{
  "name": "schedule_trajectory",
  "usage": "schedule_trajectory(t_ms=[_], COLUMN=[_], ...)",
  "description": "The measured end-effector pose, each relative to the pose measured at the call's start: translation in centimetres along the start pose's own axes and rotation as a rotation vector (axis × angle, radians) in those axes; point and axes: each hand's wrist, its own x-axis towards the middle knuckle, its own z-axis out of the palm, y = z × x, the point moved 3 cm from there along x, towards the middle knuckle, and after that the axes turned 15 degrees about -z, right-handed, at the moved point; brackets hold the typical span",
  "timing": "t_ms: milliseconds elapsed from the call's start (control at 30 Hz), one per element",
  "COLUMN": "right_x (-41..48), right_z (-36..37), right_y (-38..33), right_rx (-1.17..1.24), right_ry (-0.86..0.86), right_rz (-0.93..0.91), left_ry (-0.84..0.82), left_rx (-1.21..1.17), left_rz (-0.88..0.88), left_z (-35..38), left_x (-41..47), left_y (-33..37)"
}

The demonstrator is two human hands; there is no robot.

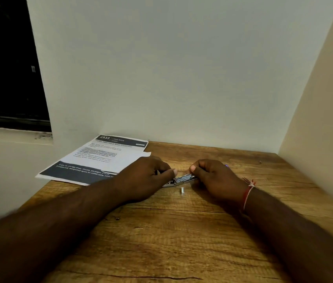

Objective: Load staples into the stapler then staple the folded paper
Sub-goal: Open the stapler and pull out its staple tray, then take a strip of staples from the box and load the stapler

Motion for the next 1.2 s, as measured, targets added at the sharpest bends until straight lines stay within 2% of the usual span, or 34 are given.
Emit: schedule_trajectory(t_ms=[400,600,667,767,833,1033,1200], right_x=[-0.1,-0.1,0.1,0.5,0.5,0.6,1.0], right_z=[0.3,0.0,-0.7,-3.0,-4.6,-6.2,-5.6], right_y=[-0.3,-0.2,0.1,1.4,3.1,6.6,7.5], right_rx=[-0.112,-0.108,-0.125,-0.206,-0.275,-0.490,-0.492], right_ry=[-0.091,-0.048,0.045,0.273,0.345,0.221,0.203], right_rz=[-0.025,-0.043,-0.036,0.042,0.152,0.419,0.374], left_ry=[0.021,0.021,0.013,-0.002,-0.001,0.022,0.051], left_rx=[-0.068,-0.077,-0.080,-0.091,-0.097,-0.144,-0.164], left_rz=[-0.062,-0.063,-0.065,-0.071,-0.070,-0.074,-0.064], left_z=[0.8,0.8,0.7,0.6,0.6,0.4,-0.3], left_x=[0.5,0.4,0.3,0.2,0.2,0.3,0.1], left_y=[-0.3,-0.1,-0.1,-0.2,-0.3,-0.4,-0.1])
